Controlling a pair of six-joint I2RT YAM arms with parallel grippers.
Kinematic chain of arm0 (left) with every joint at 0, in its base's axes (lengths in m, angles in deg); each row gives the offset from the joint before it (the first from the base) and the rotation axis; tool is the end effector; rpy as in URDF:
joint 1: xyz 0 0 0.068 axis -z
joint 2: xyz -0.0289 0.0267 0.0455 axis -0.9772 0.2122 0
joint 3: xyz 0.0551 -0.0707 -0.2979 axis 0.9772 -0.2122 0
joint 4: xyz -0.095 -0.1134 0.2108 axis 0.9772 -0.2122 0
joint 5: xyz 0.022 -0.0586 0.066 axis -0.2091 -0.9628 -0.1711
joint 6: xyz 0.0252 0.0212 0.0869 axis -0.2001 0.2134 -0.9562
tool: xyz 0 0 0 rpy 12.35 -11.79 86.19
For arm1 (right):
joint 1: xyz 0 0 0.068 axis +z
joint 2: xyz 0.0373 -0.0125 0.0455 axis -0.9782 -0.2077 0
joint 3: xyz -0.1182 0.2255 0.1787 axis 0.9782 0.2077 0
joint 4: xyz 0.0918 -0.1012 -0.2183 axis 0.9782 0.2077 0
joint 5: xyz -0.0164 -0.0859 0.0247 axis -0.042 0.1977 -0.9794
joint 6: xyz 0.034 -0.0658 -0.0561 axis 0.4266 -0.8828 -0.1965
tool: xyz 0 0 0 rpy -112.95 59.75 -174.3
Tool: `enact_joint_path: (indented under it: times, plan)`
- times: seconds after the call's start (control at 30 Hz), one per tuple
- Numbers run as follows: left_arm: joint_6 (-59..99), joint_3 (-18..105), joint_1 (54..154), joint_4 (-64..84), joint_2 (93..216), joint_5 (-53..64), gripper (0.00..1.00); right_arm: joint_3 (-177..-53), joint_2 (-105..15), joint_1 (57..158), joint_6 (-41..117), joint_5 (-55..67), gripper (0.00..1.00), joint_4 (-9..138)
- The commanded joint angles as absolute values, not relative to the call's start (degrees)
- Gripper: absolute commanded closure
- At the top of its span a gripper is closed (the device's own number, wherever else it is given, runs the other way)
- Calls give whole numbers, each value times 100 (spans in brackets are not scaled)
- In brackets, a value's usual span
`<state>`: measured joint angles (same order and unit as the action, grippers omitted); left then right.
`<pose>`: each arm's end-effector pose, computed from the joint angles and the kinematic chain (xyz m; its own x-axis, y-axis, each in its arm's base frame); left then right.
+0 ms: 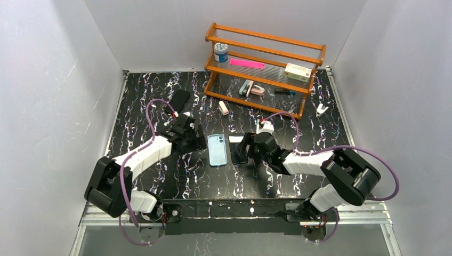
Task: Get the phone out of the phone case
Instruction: Place the phone at the center of the board, then pick up the phone at the center of the board.
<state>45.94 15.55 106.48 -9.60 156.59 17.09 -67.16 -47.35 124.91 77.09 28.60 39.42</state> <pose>0.2549 -0.1346 0.2061 -0.8127 -0.2465 -0.5279 -0.0559 0.9349 -0.3504 0.2226 0.2061 0.1692 -0.6444 0.3294 -0.6901 -0.1281 0.8432 0.5222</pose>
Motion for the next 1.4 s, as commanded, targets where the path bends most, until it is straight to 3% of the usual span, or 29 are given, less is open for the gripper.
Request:
enact_joint_path:
  times: [0.0, 0.27, 0.73, 1.07, 1.37]
  plan:
    - [4507, 1703, 10480, -1286, 15312, 2019, 20, -7028, -5112, 12499, 7187, 2829, 19, 4345]
    - [4524, 1684, 10348, -1562, 14961, 2361, 11, -7446, -5548, 12550, 6991, 2283, 19, 4156]
    - [4639, 1733, 10056, -1887, 14827, 2484, 7, -7818, -5658, 12644, 7479, 2026, 17, 4366]
    - [4979, 1810, 9682, -2302, 14744, 2736, 2, -8027, -4718, 12633, 7256, 2568, 2, 5727]
    - [4328, 2339, 9225, -2645, 14863, 3093, 2, -8201, -3490, 12628, 6220, 2828, 1, 6826]
